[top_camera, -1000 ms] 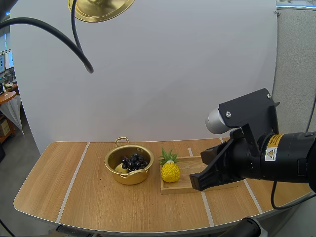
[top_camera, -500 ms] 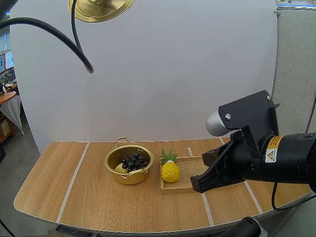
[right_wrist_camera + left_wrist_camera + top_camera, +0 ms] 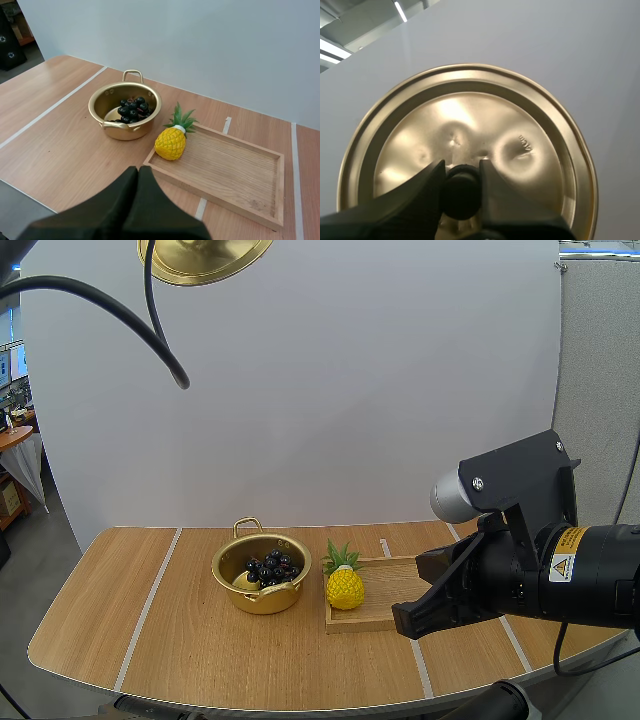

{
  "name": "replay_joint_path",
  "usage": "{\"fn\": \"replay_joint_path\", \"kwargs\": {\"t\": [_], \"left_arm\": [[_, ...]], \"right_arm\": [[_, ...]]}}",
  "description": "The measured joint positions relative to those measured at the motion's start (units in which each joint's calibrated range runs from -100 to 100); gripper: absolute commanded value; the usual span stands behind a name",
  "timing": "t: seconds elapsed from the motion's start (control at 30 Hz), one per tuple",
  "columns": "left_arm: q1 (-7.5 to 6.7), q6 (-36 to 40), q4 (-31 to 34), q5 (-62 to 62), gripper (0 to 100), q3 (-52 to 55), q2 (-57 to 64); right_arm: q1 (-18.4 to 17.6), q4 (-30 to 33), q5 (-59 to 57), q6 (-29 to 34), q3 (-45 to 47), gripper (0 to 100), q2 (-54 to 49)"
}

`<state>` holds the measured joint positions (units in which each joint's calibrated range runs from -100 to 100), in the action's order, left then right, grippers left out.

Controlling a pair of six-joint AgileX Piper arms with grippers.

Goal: Open the pot, put the grape inside, and close it

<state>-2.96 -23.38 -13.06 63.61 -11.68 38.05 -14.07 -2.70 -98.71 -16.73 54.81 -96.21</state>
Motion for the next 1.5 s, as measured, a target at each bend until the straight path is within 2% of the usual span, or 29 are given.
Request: {"fn": "replay_joint_path", "kwargs": {"t": [0.3, 0.5, 0.93, 1.3, 1.5], "left_arm": [[0.00, 0.0, 0.0, 18.1, 0, 0.0, 0.9], [0.00, 0.0, 0.0, 35.8, 0, 0.0, 1.0], [0.00, 0.0, 0.0, 36.4, 0, 4.8, 0.3], [0.00, 0.0, 0.0, 36.4, 0, 14.0, -2.3], [0.00, -0.7, 0.0, 36.4, 0, 23.6, -2.6]], "right_arm": [[0.0, 0.0, 0.0, 0.0, 0.0, 0, 0.0], [0.0, 0.0, 0.0, 0.0, 0.0, 0, 0.0], [0.0, 0.0, 0.0, 0.0, 0.0, 0, 0.0], [0.0, 0.0, 0.0, 0.0, 0.0, 0, 0.0], [0.0, 0.0, 0.0, 0.0, 0.0, 0, 0.0]]}}
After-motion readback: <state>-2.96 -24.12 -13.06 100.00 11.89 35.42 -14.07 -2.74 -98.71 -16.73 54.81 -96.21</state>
